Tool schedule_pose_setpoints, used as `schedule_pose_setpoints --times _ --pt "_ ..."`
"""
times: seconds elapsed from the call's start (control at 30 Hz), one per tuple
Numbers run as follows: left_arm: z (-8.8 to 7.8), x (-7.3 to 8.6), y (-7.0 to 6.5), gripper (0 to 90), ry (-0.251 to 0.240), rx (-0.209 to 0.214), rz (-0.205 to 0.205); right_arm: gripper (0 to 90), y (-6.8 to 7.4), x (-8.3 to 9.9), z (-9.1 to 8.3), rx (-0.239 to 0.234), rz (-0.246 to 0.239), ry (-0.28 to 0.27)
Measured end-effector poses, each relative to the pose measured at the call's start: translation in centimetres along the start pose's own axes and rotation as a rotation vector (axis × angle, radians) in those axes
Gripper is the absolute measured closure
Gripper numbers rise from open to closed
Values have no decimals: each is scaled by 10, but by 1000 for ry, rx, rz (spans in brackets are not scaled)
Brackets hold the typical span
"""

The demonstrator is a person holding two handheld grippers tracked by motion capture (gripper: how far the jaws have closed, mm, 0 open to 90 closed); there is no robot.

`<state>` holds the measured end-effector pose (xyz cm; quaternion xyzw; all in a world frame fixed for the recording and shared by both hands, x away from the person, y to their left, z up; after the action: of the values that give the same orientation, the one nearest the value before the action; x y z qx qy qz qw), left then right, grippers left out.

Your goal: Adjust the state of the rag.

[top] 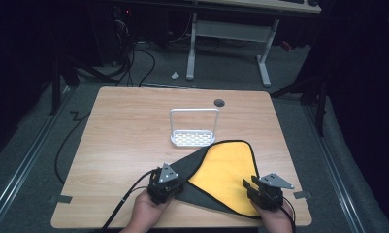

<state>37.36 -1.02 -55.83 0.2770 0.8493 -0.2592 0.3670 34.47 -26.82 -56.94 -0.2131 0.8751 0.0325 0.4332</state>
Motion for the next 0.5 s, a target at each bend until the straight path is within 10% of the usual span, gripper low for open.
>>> schedule_pose_setpoints --times 0.23,0.5 --pt "-8 -37 85 715 -70 -101 -173 606 1 0 1 -7 -2 2" --pt "-38 -39 91 561 -173 -67 -221 606 2 1 3 -10 -2 9"
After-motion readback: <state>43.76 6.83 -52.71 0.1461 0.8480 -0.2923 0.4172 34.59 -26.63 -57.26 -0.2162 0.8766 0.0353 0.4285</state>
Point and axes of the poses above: each handheld gripper's, and its own axes: z roughly forward along the jaws, x roughly out of its underside, y roughly to its left, the point moved 10 cm from there along z, roughly forward along the jaws, and after that the axes turned 9 degrees about -z, right-handed, at the moved point
